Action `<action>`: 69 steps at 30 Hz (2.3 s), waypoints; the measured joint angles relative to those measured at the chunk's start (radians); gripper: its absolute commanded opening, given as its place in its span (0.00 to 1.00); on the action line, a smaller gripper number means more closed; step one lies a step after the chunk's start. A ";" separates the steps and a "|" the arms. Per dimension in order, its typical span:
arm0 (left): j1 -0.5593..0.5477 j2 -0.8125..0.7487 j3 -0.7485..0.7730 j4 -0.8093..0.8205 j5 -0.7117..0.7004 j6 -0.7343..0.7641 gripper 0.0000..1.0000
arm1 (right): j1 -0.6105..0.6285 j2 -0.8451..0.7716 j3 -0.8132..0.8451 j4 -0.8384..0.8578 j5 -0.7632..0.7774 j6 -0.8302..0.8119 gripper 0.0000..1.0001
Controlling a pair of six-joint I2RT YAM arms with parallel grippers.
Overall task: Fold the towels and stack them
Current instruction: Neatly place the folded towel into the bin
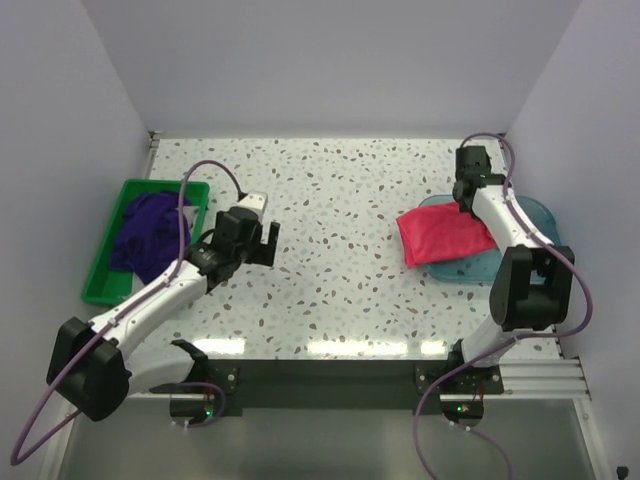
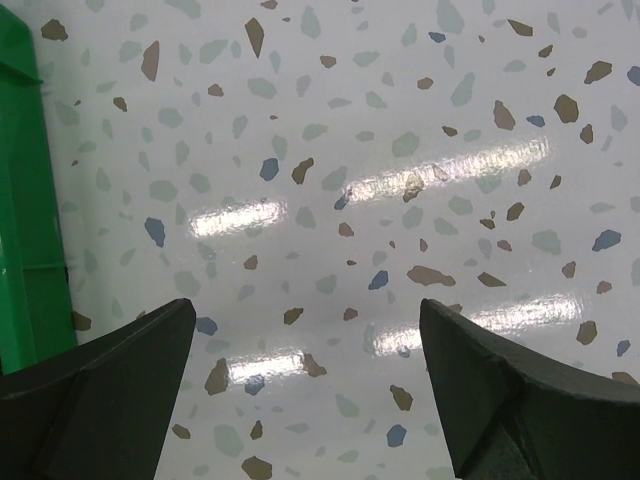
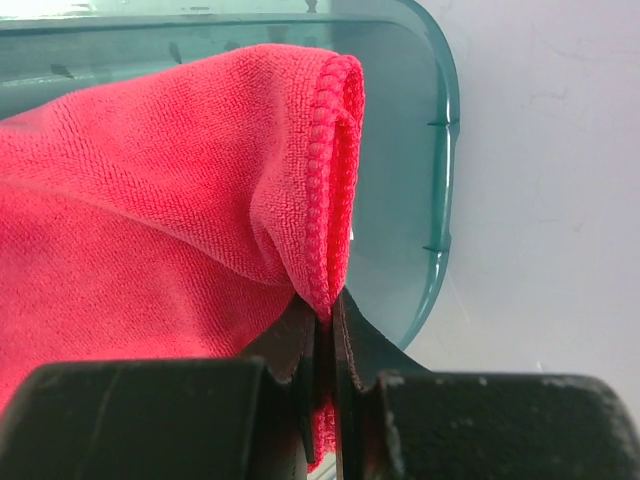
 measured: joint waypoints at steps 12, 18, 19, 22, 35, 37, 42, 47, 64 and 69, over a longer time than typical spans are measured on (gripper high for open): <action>0.000 -0.025 -0.014 0.004 -0.012 0.002 1.00 | -0.034 0.089 -0.007 0.056 0.026 0.004 0.00; 0.000 -0.026 -0.014 0.006 -0.016 0.002 0.99 | -0.037 0.095 -0.026 0.087 0.049 0.002 0.00; 0.000 -0.026 -0.014 0.006 -0.016 0.002 0.99 | -0.037 0.098 -0.026 0.091 0.051 0.001 0.00; 0.000 -0.026 -0.014 0.006 -0.017 0.002 0.99 | -0.040 0.109 -0.026 0.105 0.058 -0.002 0.00; 0.000 -0.026 -0.014 0.007 -0.017 0.002 0.99 | -0.067 0.204 -0.023 0.154 0.171 0.002 0.23; 0.000 -0.026 -0.014 0.007 -0.018 0.002 0.99 | -0.077 0.229 -0.018 0.154 0.197 0.018 0.35; 0.000 -0.024 -0.015 0.007 -0.022 0.002 0.99 | -0.116 0.282 0.028 0.126 0.265 0.085 0.50; 0.000 -0.003 -0.015 0.006 -0.026 0.002 0.99 | -0.154 0.304 0.089 0.045 0.317 0.194 0.60; 0.000 0.085 -0.014 0.006 -0.031 0.002 0.99 | -0.203 0.238 0.099 -0.042 -0.189 0.457 0.34; 0.000 0.086 -0.014 0.006 -0.031 0.001 0.99 | -0.262 0.238 0.070 0.013 -0.341 0.502 0.34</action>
